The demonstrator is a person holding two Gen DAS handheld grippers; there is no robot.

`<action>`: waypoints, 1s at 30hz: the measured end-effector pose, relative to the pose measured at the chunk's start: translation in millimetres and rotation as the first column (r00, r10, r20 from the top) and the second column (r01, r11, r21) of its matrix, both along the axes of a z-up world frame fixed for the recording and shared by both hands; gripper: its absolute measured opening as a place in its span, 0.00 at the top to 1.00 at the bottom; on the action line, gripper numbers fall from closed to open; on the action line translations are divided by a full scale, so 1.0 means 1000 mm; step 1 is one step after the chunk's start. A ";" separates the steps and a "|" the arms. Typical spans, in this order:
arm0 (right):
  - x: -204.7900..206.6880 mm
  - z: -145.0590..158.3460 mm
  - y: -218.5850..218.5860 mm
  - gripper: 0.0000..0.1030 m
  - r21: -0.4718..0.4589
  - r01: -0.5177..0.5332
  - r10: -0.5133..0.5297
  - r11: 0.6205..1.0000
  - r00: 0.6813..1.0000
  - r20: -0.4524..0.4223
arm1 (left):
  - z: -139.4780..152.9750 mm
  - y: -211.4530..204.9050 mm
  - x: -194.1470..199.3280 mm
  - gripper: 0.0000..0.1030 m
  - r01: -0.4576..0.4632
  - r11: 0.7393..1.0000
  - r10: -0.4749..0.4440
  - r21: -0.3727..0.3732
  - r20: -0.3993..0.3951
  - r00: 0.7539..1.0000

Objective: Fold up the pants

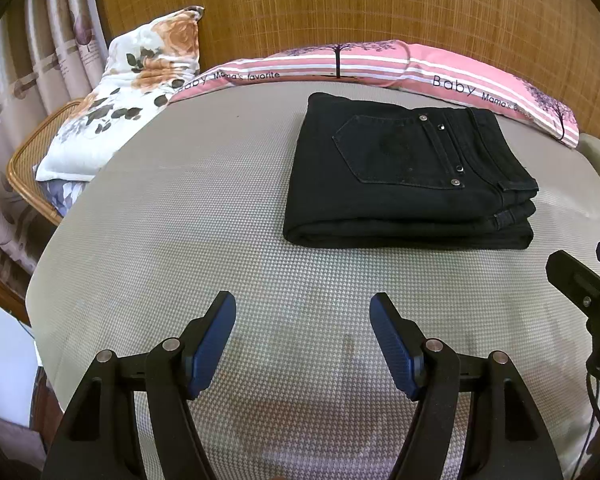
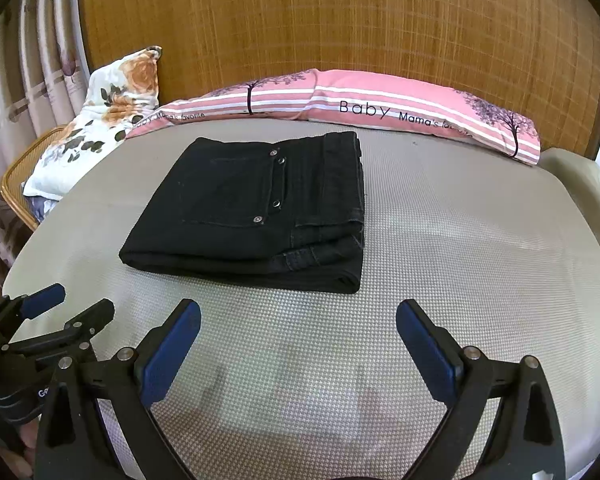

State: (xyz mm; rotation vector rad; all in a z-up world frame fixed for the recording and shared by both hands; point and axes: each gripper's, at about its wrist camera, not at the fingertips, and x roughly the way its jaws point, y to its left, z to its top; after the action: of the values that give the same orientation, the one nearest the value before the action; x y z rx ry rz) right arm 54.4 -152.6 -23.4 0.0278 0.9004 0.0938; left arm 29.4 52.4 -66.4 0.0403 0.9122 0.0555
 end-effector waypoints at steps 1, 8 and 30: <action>0.000 0.000 0.000 0.05 -0.003 0.002 -0.002 1.000 1.000 0.001 | 0.000 -0.001 0.000 0.32 0.001 1.000 -0.001 0.000 0.000 1.000; 0.001 -0.001 0.001 0.05 -0.007 -0.001 0.001 1.000 1.000 -0.007 | 0.001 -0.003 0.001 0.32 0.012 1.000 -0.012 -0.002 0.004 1.000; -0.001 -0.003 0.003 0.05 -0.011 -0.001 0.001 1.000 1.000 -0.013 | 0.000 -0.007 0.001 0.32 0.027 1.000 -0.027 -0.006 0.000 1.000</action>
State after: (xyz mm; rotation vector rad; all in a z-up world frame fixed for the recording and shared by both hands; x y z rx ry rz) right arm 53.8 -149.8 -26.8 0.0182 0.9135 0.0896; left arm 30.2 45.8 -66.3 0.0472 0.9116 0.0276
